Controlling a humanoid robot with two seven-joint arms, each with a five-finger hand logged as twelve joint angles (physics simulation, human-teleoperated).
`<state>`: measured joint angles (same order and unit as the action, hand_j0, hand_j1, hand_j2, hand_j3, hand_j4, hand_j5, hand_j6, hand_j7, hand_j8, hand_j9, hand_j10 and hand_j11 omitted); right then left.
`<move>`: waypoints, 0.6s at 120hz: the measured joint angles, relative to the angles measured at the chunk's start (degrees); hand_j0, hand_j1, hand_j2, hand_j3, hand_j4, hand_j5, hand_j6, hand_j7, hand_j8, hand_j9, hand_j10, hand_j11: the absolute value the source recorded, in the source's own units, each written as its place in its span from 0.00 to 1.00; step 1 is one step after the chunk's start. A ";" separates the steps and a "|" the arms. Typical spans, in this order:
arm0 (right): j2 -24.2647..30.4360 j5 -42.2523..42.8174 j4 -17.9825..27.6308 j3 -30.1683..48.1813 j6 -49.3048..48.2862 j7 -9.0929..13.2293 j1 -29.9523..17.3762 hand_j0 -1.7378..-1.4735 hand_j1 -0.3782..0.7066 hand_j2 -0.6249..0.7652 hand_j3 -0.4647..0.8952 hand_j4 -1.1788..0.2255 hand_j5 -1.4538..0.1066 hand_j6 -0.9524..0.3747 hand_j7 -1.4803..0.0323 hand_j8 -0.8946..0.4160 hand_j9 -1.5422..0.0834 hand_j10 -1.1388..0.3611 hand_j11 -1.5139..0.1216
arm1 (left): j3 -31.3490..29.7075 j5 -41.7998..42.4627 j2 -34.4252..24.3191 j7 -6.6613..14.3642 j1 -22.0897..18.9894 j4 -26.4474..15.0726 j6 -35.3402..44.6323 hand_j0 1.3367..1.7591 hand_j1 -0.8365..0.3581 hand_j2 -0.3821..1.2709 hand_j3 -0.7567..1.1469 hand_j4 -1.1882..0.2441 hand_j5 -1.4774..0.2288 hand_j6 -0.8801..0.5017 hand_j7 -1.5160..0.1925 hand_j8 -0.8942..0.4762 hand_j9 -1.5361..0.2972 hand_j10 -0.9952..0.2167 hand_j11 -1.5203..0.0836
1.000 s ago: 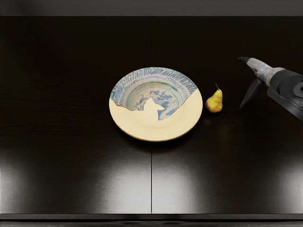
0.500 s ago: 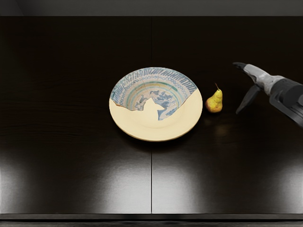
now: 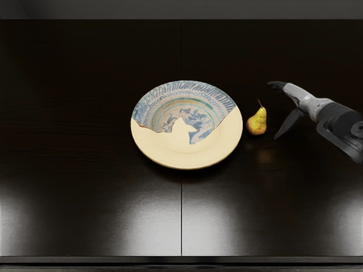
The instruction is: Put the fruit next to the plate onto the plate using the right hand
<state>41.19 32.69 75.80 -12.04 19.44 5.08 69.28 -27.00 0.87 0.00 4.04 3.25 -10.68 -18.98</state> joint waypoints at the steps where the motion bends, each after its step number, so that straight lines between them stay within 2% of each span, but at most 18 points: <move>1: -0.11 0.01 -0.07 0.00 0.03 -0.05 -0.06 0.30 0.13 0.44 0.34 0.77 0.85 0.64 0.90 0.61 0.87 0.70 0.85 | 0.00 0.00 0.00 0.00 0.00 0.00 0.00 0.76 0.99 0.23 0.40 0.83 0.87 0.64 0.89 0.65 0.84 0.82 0.95; 72: -6.09 2.47 -4.04 0.01 2.73 -1.87 -2.45 0.30 0.29 0.42 0.34 0.67 0.73 0.54 0.78 0.50 0.76 0.60 0.74 | 0.06 0.00 0.00 0.00 0.00 -0.04 0.00 0.76 0.99 0.23 0.40 0.83 0.87 0.64 0.89 0.65 0.84 0.82 0.95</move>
<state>35.10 35.16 71.75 -12.03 22.17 3.21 66.83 -26.93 0.88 0.00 4.03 3.25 -10.72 -18.98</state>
